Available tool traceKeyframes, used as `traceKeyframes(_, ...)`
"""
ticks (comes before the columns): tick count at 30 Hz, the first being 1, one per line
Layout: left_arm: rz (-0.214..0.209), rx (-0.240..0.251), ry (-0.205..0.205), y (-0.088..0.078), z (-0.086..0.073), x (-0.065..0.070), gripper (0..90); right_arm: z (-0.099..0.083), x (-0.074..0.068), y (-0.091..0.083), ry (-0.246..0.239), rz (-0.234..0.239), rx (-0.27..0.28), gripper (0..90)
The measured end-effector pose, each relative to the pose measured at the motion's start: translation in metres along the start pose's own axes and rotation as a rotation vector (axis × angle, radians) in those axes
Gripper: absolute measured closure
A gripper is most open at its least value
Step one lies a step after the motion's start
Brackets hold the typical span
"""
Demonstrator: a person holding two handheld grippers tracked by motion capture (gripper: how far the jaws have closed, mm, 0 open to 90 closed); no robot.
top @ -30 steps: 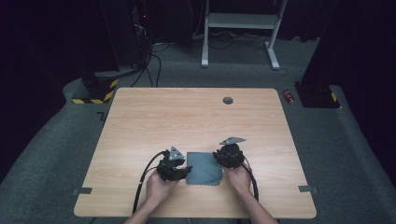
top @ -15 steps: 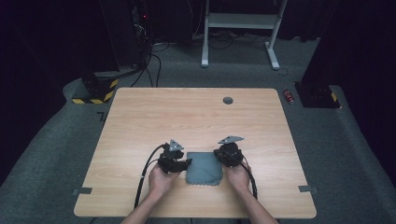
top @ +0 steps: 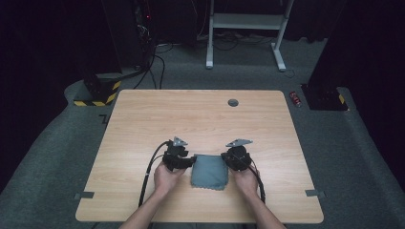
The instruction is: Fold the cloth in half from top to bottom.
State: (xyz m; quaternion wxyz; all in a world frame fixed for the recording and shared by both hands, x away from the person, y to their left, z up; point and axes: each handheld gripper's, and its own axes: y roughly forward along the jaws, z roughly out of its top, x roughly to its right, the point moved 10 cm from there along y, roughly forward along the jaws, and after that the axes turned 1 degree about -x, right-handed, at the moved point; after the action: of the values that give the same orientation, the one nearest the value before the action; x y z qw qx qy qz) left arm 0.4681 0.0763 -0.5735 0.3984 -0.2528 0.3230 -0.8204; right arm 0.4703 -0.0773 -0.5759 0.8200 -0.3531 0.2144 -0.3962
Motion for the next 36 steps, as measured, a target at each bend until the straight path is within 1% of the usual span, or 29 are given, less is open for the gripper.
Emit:
traceKeyframes(2,-0.005,-0.003,-0.010,0.005,0.002,0.000,52.5,0.001,-0.002,-0.001,-0.014,0.002,0.003,89.7)
traceKeyframes(3,-0.003,-0.006,-0.014,0.008,0.003,-0.001,54.2,0.001,-0.003,-0.001,-0.015,0.001,0.005,89.7)
traceKeyframes(4,0.014,-0.025,-0.001,0.011,0.001,-0.002,55.3,0.001,-0.003,-0.002,-0.017,0.000,0.005,89.7)
traceKeyframes(5,0.039,-0.046,0.028,0.014,-0.001,-0.003,57.3,0.001,-0.002,-0.003,-0.014,-0.001,0.007,89.8)
traceKeyframes(6,0.075,-0.041,0.081,0.015,0.000,-0.004,59.0,0.001,0.000,-0.003,-0.019,-0.006,0.007,89.8)
traceKeyframes(9,0.101,-0.065,0.107,0.016,0.003,-0.002,59.3,-0.004,0.004,0.003,-0.024,-0.027,-0.024,89.7)
traceKeyframes(10,0.118,-0.065,0.130,0.015,0.004,-0.001,58.7,-0.004,0.004,0.004,-0.027,-0.031,-0.030,89.3)
traceKeyframes(11,0.121,-0.061,0.143,0.013,0.005,-0.001,57.4,-0.004,0.004,0.005,-0.026,-0.038,-0.033,87.7)
traceKeyframes(12,0.120,-0.057,0.149,0.012,0.005,-0.001,56.4,-0.004,0.005,0.004,-0.028,-0.049,-0.027,84.7)
traceKeyframes(13,0.104,-0.044,0.152,0.009,0.006,0.002,55.5,-0.003,0.005,0.003,-0.026,-0.057,-0.021,83.2)
traceKeyframes(15,0.082,-0.019,0.153,0.007,0.008,0.006,55.1,0.001,0.006,-0.002,-0.014,-0.062,0.009,80.8)
traceKeyframes(17,0.071,0.008,0.161,0.006,0.013,0.009,54.5,0.004,0.004,-0.003,-0.011,-0.055,0.021,78.3)
traceKeyframes(18,0.060,0.021,0.153,0.008,0.015,0.013,54.3,0.005,0.003,-0.002,-0.012,-0.051,0.029,77.5)
traceKeyframes(20,0.039,0.031,0.143,0.015,0.017,0.019,54.3,0.008,-0.003,0.001,-0.014,-0.026,0.042,77.7)
traceKeyframes(21,0.028,0.030,0.140,0.019,0.017,0.022,54.5,0.009,-0.008,0.005,-0.018,-0.011,0.040,78.4)
traceKeyframes(23,0.028,0.009,0.158,0.026,0.014,0.024,54.9,0.010,-0.018,0.013,-0.018,0.036,0.027,82.0)
traceKeyframes(24,0.035,-0.002,0.164,0.029,0.012,0.023,55.0,0.010,-0.020,0.016,-0.022,0.043,0.025,84.0)
traceKeyframes(25,0.035,-0.009,0.161,0.031,0.011,0.022,55.7,0.009,-0.021,0.020,-0.026,0.042,0.010,86.0)
traceKeyframes(26,0.037,-0.003,0.162,0.030,0.011,0.020,56.6,0.008,-0.020,0.023,-0.038,0.033,-0.001,87.8)
traceKeyframes(27,0.055,-0.009,0.161,0.029,0.011,0.016,57.0,0.007,-0.017,0.023,-0.032,0.036,0.003,88.5)
traceKeyframes(28,0.063,-0.011,0.164,0.028,0.011,0.013,55.5,0.007,-0.013,0.022,-0.019,0.026,0.001,88.8)
traceKeyframes(29,0.067,-0.016,0.154,0.026,0.009,0.008,54.9,0.006,-0.009,0.020,-0.021,0.015,0.000,88.8)
traceKeyframes(30,0.075,-0.022,0.146,0.023,0.007,0.003,54.9,0.004,-0.002,0.018,-0.010,0.002,-0.002,88.6)
traceKeyframes(32,0.091,-0.027,0.143,0.016,0.003,-0.002,54.9,-0.001,0.010,0.012,0.012,-0.026,-0.010,87.6)
traceKeyframes(33,0.086,-0.022,0.138,0.013,0.002,-0.002,54.4,-0.005,0.016,0.008,0.021,-0.043,-0.017,86.1)
traceKeyframes(35,0.060,0.000,0.138,0.004,-0.001,0.002,52.2,-0.008,0.019,0.003,0.029,-0.044,-0.006,79.7)
traceKeyframes(36,0.037,0.012,0.132,0.000,-0.002,0.007,51.1,-0.009,0.019,0.000,0.031,-0.039,0.000,75.6)
